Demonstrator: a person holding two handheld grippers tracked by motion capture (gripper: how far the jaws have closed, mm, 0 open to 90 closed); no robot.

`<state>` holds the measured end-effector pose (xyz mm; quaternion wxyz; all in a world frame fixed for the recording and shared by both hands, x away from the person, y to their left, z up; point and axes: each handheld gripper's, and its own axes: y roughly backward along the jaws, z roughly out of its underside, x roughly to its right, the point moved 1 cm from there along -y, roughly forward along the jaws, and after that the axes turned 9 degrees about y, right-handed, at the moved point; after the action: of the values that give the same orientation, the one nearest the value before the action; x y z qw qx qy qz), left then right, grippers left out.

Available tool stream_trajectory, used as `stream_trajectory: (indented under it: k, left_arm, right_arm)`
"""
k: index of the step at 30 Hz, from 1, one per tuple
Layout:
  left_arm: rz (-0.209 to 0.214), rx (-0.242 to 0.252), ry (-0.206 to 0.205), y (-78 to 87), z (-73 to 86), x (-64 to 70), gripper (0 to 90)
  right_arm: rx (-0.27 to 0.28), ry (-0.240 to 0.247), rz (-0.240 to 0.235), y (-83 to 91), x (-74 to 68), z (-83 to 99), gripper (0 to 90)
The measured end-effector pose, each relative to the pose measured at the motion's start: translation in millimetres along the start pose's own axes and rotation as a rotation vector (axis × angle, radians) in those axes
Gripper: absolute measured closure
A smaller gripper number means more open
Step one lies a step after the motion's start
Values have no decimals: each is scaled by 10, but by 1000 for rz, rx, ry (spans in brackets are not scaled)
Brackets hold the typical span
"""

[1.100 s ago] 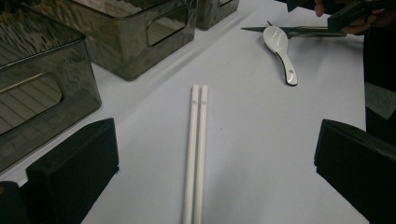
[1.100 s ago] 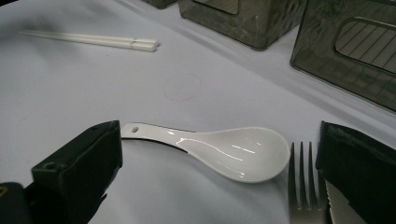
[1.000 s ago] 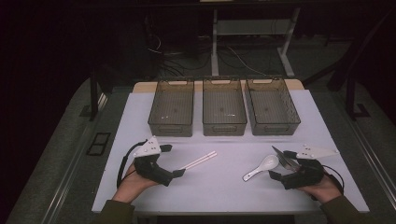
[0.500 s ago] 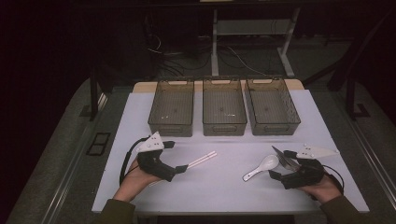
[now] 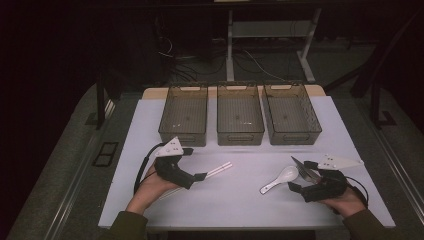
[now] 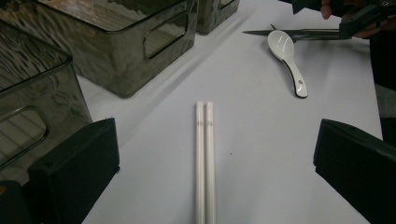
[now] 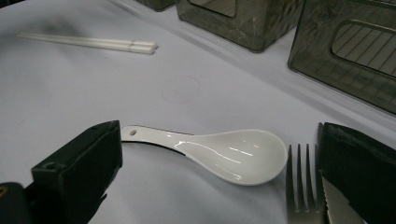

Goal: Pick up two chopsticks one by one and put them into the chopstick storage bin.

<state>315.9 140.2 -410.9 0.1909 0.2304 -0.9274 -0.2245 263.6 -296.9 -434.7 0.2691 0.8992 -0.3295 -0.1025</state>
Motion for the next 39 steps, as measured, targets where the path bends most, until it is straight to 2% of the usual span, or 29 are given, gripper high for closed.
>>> stream_trajectory:
  k: [10,19,25,29,30,32,34,39]
  left_arm:
    - [15,4,-2,-124,-114,-34,2]
    - [20,-23,-5,-289,-199,-127,5]
    - [16,-22,-11,-347,-201,-155,35]
    - [22,-34,-11,-345,-187,-160,94]
    - [24,-39,-13,-353,-186,-152,139]
    - [25,-41,-12,-374,-183,-133,148]
    - [28,-50,-16,-388,-179,-125,228]
    - [20,-83,-31,-410,-174,-117,315]
  right_arm:
    - [0,-4,2,3,4,1,6]
    - [1,-3,5,4,7,4,6]
    - [3,-2,4,5,6,3,7]
    - [3,1,4,4,4,4,7]
    - [2,0,5,4,4,3,6]
    - [2,1,5,5,4,3,6]
    - [2,0,6,9,2,2,7]
    - [-1,2,8,7,8,4,6]
